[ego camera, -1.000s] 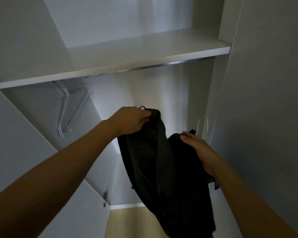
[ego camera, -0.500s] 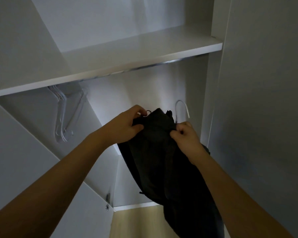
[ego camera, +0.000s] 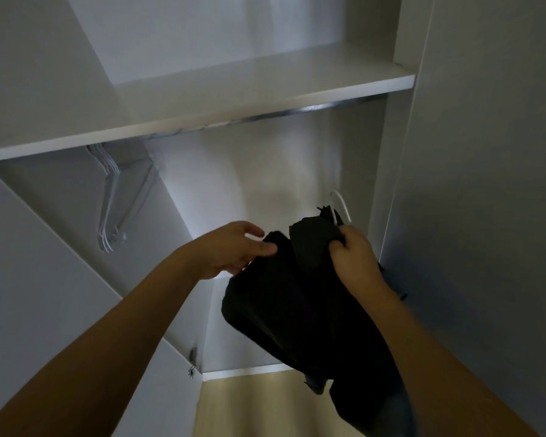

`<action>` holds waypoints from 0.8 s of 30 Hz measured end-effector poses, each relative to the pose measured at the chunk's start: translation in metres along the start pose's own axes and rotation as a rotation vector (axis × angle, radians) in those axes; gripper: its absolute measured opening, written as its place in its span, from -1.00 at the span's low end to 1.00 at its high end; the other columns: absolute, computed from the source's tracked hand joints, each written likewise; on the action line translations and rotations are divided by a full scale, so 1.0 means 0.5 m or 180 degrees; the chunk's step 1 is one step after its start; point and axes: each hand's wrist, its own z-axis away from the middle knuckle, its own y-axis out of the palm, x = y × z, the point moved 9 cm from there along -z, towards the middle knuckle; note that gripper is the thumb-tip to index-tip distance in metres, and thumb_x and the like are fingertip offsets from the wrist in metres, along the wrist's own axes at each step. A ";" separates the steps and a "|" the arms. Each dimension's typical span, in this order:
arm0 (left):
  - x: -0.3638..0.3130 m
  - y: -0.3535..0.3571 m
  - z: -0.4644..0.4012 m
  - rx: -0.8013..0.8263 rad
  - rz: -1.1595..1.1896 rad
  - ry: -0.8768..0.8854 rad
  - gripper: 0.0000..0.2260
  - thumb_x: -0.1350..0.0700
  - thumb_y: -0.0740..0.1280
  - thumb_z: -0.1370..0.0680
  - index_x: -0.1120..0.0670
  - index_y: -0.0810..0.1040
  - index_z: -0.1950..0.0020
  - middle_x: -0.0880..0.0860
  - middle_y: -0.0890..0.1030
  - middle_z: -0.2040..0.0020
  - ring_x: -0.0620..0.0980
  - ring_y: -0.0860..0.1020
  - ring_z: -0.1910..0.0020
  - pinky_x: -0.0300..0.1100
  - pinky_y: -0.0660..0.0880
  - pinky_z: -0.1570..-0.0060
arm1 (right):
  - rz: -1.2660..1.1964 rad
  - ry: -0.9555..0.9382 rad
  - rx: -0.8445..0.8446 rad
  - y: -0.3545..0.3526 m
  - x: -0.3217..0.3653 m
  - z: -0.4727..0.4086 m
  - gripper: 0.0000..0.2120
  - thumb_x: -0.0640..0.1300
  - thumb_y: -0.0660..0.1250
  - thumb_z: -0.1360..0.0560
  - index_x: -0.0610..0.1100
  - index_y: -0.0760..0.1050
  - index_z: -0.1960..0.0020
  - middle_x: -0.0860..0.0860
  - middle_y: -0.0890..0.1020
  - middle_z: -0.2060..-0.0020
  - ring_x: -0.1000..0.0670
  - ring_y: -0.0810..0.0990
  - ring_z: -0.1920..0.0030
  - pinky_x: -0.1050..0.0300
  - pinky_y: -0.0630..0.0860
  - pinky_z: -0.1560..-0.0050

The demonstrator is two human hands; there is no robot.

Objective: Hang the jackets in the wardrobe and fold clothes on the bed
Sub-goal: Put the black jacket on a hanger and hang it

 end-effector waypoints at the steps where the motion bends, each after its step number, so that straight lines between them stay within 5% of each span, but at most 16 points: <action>1: 0.023 0.003 -0.012 -0.0023 -0.0107 -0.0174 -0.57 0.02 0.53 -0.42 -0.03 0.44 -0.21 0.14 0.65 -0.04 0.03 0.65 0.05 -0.15 0.61 0.17 | -0.0030 0.0034 0.0016 -0.001 -0.002 0.004 -0.88 -0.27 0.14 -0.52 -0.31 0.41 0.10 -0.17 0.49 0.18 -0.01 0.44 0.31 0.12 0.38 0.31; 3: 0.074 0.016 -0.036 -0.0109 -0.0172 -0.0448 -0.68 0.11 0.49 -0.46 0.05 0.46 -0.14 0.13 0.63 0.05 0.04 0.64 0.13 -0.17 0.60 0.22 | -0.0084 0.0079 0.0024 -0.002 0.001 0.012 -0.86 -0.23 0.16 -0.53 -0.19 0.38 0.20 -0.09 0.47 0.24 0.05 0.43 0.35 0.20 0.34 0.36; 6: 0.137 0.068 -0.065 -0.0075 -0.0350 -0.0614 -0.89 0.21 0.40 -0.51 0.18 0.53 0.00 0.04 0.46 0.30 -0.06 0.38 0.41 -0.27 0.32 0.42 | -0.0117 0.0006 -0.0017 -0.006 0.017 0.015 -0.77 -0.04 0.28 -0.53 -0.07 0.39 0.27 0.03 0.50 0.32 0.18 0.49 0.42 0.31 0.37 0.40; 9: 0.142 0.098 -0.082 -0.0187 0.0085 -0.0176 -0.86 0.24 0.31 -0.55 0.12 0.58 -0.09 0.01 0.60 0.05 -0.06 0.53 0.09 -0.28 0.40 0.17 | -0.0136 0.0087 -0.0041 -0.027 0.022 0.010 -0.70 0.20 0.27 -0.53 -0.03 0.49 0.13 0.08 0.58 0.25 0.21 0.56 0.31 0.47 0.39 0.41; 12: 0.104 0.073 -0.075 -0.0515 0.0873 0.0471 -0.80 0.31 0.21 -0.60 0.13 0.55 -0.15 0.13 0.62 -0.09 0.07 0.57 -0.09 -0.15 0.49 -0.09 | -0.0273 0.0163 0.0002 -0.046 0.010 -0.001 -0.70 0.12 0.17 -0.61 -0.08 0.53 -0.09 0.04 0.61 0.09 0.08 0.59 0.08 0.26 0.48 0.11; 16: 0.045 0.056 -0.053 -0.0896 0.1163 0.0704 -0.74 0.36 0.14 -0.56 0.12 0.59 0.05 0.12 0.64 0.09 0.08 0.61 0.07 -0.12 0.55 0.01 | -0.0267 -0.0039 -0.0046 -0.052 0.022 -0.015 -0.82 -0.13 0.14 -0.65 -0.06 0.52 -0.10 0.01 0.58 0.04 0.05 0.55 0.04 0.19 0.44 0.00; 19: 0.030 0.080 -0.051 -0.0816 0.1514 0.0344 -0.82 0.01 0.25 -0.51 0.07 0.57 0.18 0.03 0.63 0.25 0.03 0.60 0.19 -0.10 0.53 0.11 | -0.0557 0.0142 -0.0042 -0.052 0.014 -0.021 -0.84 -0.13 0.17 -0.63 -0.07 0.50 0.06 -0.06 0.59 0.11 0.01 0.58 0.12 0.13 0.52 0.07; 21: 0.005 0.083 -0.051 -0.0758 0.1090 0.0472 -0.58 -0.36 0.30 -0.37 -0.01 0.56 0.13 -0.06 0.64 0.23 -0.06 0.64 0.17 -0.11 0.54 0.09 | -0.0809 0.0283 0.0038 -0.052 0.007 -0.022 -0.84 -0.10 0.20 -0.60 -0.05 0.52 0.10 -0.06 0.61 0.16 -0.01 0.60 0.15 0.07 0.55 0.07; 24: -0.025 0.072 -0.055 -0.1008 0.0371 0.0711 -0.53 -0.41 0.28 -0.36 -0.05 0.49 0.03 -0.06 0.60 0.14 -0.10 0.61 0.15 -0.16 0.49 0.15 | -0.1133 0.0391 0.0168 -0.051 0.003 -0.026 -0.85 -0.02 0.26 -0.50 -0.01 0.57 0.17 -0.01 0.65 0.23 0.00 0.63 0.18 0.08 0.54 0.13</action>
